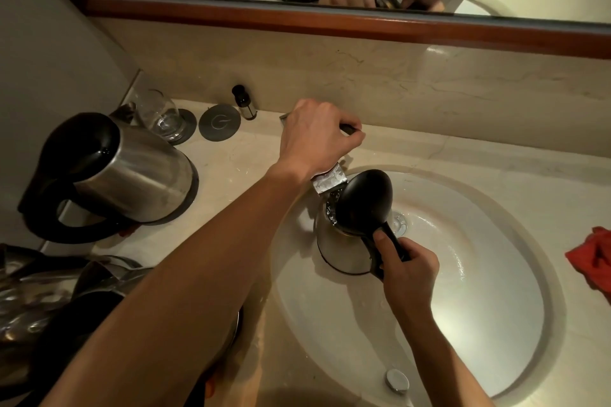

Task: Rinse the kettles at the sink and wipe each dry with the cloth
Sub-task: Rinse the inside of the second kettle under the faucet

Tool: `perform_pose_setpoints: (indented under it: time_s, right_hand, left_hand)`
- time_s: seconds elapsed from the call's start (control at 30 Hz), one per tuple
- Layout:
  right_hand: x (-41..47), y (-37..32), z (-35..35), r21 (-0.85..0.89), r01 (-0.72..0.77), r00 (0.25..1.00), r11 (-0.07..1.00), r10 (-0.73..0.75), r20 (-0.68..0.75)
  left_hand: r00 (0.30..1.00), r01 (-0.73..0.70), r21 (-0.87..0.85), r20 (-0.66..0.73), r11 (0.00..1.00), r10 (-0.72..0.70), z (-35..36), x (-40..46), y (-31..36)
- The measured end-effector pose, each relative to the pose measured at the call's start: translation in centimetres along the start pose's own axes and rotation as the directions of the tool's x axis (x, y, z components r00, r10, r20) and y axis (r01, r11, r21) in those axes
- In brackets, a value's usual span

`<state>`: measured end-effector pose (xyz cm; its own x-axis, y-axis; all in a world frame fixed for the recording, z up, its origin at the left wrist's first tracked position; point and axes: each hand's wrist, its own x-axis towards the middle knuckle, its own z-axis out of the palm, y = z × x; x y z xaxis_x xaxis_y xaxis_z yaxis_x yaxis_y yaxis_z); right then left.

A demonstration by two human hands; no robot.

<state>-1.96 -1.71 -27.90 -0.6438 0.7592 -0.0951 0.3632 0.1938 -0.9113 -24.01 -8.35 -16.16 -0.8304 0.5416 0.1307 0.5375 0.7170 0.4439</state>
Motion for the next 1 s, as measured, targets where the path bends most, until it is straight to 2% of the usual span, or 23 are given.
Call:
perform_pose_setpoints:
  time_s: [0.23, 1.0]
  right_hand:
    - [0.03, -0.20, -0.01, 0.013, -0.014, 1.000, 1.000, 0.013, 0.013]
    - [0.23, -0.10, -0.07, -0.001, 0.002, 1.000, 1.000, -0.002, 0.024]
  left_hand:
    - [0.999, 0.039, -0.013, 0.014, 0.999, -0.039, 0.21, 0.14, 0.00]
    - [1.000, 0.011, 0.009, 0.005, 1.000, -0.011, 0.30, 0.20, -0.18]
